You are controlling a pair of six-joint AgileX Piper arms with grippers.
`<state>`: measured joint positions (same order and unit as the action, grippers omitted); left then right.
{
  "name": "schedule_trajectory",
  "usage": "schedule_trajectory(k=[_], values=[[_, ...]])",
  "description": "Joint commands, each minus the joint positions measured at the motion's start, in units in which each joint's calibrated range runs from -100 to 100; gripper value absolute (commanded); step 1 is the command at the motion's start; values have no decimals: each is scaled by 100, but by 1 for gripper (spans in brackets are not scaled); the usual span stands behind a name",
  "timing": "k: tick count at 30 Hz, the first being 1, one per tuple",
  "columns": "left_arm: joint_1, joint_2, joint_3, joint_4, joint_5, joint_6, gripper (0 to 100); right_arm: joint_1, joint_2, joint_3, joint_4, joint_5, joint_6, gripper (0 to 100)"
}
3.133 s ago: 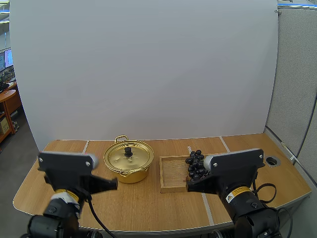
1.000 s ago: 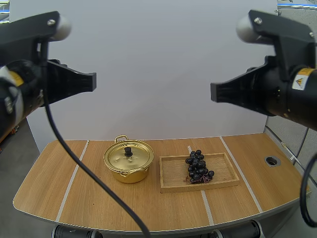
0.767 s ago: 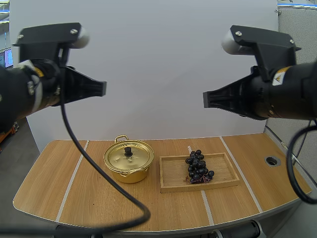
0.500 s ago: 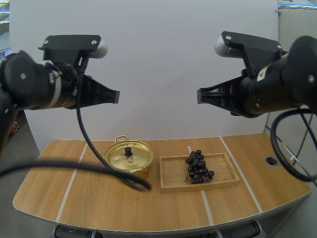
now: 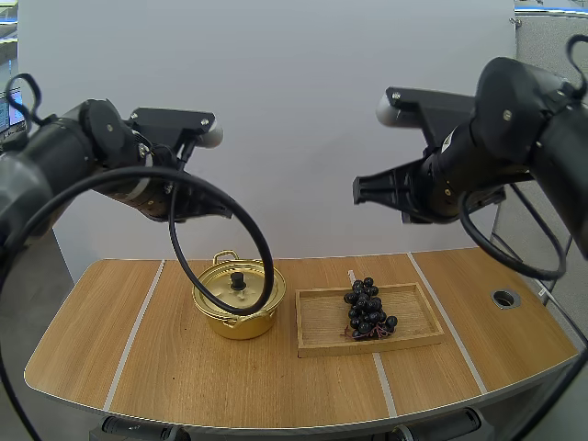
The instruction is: Open the pot, put the grape inside, and close it
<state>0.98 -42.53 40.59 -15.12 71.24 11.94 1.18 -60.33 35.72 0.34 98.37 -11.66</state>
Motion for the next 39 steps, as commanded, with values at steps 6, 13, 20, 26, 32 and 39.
schedule_trajectory(k=[6, 13, 20, 26, 32, 39], values=[[-4, 344, -16, -155, 615, 367, 0, -16, 207, 31, -33, 163, 18, 0], [-4, 345, -16, -155, 688, 367, 14, -16, 207, 38, 7, 163, 281, 0], [-4, 345, -16, -155, 894, 383, 83, -16, 207, 38, 7, 163, 281, 58], [-4, 345, -16, -155, 1497, 885, 100, -16, 207, 38, -33, 163, 272, 100], [-4, 345, -16, -155, 1672, 930, 100, -16, 207, 38, 7, 163, 272, 100], [-4, 345, -16, -155, 1672, 948, 100, -16, 207, 38, 7, 163, 272, 100]])
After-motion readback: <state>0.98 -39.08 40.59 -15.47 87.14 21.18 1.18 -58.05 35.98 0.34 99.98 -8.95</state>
